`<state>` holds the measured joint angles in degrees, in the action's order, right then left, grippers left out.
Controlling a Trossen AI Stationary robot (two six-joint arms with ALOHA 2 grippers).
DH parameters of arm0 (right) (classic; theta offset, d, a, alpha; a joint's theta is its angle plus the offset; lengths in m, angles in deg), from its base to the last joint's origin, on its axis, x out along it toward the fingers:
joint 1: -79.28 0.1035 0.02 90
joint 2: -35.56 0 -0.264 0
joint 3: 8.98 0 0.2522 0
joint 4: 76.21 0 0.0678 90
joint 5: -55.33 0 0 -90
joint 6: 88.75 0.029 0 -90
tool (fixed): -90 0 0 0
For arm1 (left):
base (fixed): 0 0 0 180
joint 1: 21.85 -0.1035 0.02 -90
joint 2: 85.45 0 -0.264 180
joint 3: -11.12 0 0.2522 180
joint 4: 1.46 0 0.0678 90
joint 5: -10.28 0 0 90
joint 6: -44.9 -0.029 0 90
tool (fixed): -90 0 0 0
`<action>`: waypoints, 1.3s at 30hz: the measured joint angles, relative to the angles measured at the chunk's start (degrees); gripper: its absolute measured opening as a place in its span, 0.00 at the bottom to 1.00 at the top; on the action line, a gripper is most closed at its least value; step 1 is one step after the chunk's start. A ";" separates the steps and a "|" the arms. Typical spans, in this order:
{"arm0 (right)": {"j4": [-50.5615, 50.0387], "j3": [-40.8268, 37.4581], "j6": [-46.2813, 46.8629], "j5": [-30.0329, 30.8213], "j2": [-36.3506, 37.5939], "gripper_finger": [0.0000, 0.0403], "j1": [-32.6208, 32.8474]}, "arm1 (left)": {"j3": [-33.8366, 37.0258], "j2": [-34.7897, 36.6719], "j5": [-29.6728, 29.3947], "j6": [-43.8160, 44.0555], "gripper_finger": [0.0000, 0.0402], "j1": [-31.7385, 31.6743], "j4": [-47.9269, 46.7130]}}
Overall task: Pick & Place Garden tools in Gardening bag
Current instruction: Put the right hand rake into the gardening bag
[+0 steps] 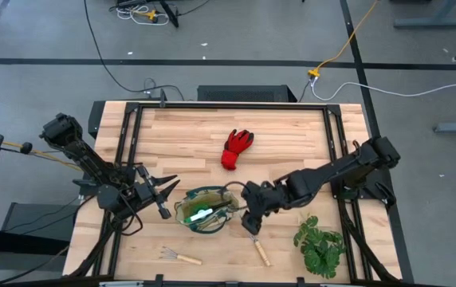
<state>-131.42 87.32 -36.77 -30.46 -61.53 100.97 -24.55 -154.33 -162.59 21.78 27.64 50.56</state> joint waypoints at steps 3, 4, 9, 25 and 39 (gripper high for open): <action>-0.09 -0.02 2.38 -1.77 -0.41 0.64 1.75 | 0.00 0.00 0.09 0.02 0.20 -0.02 0.02; -0.46 -0.02 3.11 -2.26 -0.52 0.63 2.24 | 0.00 0.00 0.04 0.02 0.20 0.00 0.00; -3.55 -0.02 7.89 -3.30 -0.89 0.62 4.39 | 0.00 0.00 0.08 1.33 0.20 -0.02 0.00; -4.45 -0.06 18.18 -3.87 -6.70 0.62 10.13 | 0.00 0.00 -0.79 1.46 0.20 -0.02 -0.07; -3.45 -0.06 25.15 -4.85 -12.96 0.62 12.85 | 0.00 0.00 -1.14 1.46 0.20 -0.02 -0.07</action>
<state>-134.87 87.25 -11.62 -35.31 -74.49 113.82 -24.55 -154.33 -163.73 23.25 27.62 50.49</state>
